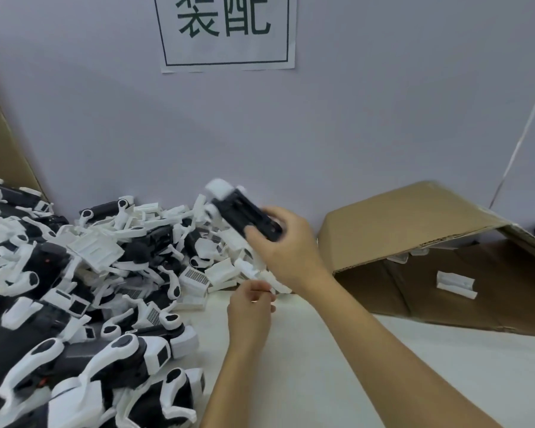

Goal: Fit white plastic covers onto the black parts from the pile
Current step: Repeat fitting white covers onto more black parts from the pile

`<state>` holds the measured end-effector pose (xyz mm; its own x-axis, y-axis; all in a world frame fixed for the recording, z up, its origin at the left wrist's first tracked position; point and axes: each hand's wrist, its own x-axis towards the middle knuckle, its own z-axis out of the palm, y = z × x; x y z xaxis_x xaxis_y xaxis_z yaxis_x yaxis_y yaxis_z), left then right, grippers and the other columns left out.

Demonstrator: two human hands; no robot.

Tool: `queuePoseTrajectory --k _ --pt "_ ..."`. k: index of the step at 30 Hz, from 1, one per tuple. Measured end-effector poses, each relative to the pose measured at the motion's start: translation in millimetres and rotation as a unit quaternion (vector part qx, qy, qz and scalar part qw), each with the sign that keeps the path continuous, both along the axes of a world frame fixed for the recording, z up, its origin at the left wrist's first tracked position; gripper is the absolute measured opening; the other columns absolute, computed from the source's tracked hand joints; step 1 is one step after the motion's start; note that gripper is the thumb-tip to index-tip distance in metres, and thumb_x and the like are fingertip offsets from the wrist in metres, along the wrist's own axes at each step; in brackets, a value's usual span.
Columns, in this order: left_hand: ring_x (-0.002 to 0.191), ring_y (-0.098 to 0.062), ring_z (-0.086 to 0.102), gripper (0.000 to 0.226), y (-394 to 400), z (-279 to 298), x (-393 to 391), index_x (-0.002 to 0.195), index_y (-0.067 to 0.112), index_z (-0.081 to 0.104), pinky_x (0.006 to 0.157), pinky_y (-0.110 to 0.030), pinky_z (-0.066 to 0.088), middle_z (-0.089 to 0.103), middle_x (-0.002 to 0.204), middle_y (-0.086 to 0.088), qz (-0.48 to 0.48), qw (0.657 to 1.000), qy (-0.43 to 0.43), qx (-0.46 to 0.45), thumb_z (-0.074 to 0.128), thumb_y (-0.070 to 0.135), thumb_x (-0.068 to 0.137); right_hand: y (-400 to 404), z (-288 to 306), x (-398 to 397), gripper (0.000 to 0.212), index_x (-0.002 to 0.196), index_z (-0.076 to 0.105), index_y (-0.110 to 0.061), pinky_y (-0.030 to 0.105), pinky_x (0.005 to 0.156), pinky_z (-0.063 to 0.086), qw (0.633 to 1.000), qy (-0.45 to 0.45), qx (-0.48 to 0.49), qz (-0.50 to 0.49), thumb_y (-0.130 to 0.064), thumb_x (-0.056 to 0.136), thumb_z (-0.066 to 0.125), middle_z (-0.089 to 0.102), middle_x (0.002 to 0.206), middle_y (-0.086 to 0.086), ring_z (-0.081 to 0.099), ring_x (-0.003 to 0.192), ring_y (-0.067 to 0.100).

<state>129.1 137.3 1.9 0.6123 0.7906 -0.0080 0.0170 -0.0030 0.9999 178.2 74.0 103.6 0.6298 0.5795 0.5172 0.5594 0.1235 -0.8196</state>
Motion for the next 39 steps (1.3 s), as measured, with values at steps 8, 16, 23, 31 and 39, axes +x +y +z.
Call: queuePoseTrajectory --k 8,16,23,31,39 --pt "0.074 -0.022 0.068 0.027 3 -3 3 0.088 0.010 0.071 0.070 -0.034 0.049 0.076 0.079 -0.006 0.027 0.999 -0.026 -0.025 0.046 0.008 0.097 -51 -107 7 0.014 0.084 0.072 -0.014 0.017 0.047 0.038 0.972 0.198 0.050 -0.118 -0.013 0.093 0.061 0.055 0.056 -0.007 0.047 0.050 0.008" --pt "0.084 -0.020 0.075 0.032 -9 2 3 0.094 0.011 0.076 0.075 -0.028 0.058 0.078 0.089 -0.010 -0.099 0.991 -0.067 -0.062 0.058 0.037 0.098 -51 -118 2 0.018 0.100 0.068 -0.039 0.010 0.066 0.046 0.995 0.049 0.011 -0.091 -0.027 0.089 0.063 0.069 0.085 -0.015 0.065 0.080 0.006" --pt "0.098 -0.030 0.073 0.028 -13 2 4 0.102 0.009 0.074 0.086 -0.041 0.056 0.076 0.099 -0.015 -0.080 0.979 -0.163 -0.089 0.068 0.033 0.089 -50 -127 -1 0.078 0.147 0.041 -0.030 0.028 0.107 0.042 0.985 -0.005 -0.102 -0.137 -0.060 0.078 0.060 0.047 0.133 -0.022 0.045 0.130 0.004" --pt "0.084 -0.016 0.076 0.046 -15 -2 5 0.105 0.022 0.068 0.078 -0.031 0.056 0.078 0.087 -0.001 -0.069 0.989 -0.129 -0.003 0.065 0.058 0.077 -49 -128 5 0.061 0.123 0.056 -0.036 0.034 0.095 0.051 0.986 0.047 -0.082 -0.137 -0.059 0.068 0.069 0.065 0.112 -0.018 0.059 0.110 0.004" --pt "0.085 -0.021 0.076 0.015 -15 -3 6 0.092 0.026 0.075 0.083 -0.039 0.058 0.078 0.087 -0.006 -0.070 0.989 -0.128 -0.009 0.066 0.039 0.094 -52 -129 8 0.036 0.089 0.057 -0.042 0.013 0.068 0.048 0.984 0.025 -0.066 -0.161 -0.056 0.061 0.075 0.065 0.089 -0.026 0.062 0.084 0.000"
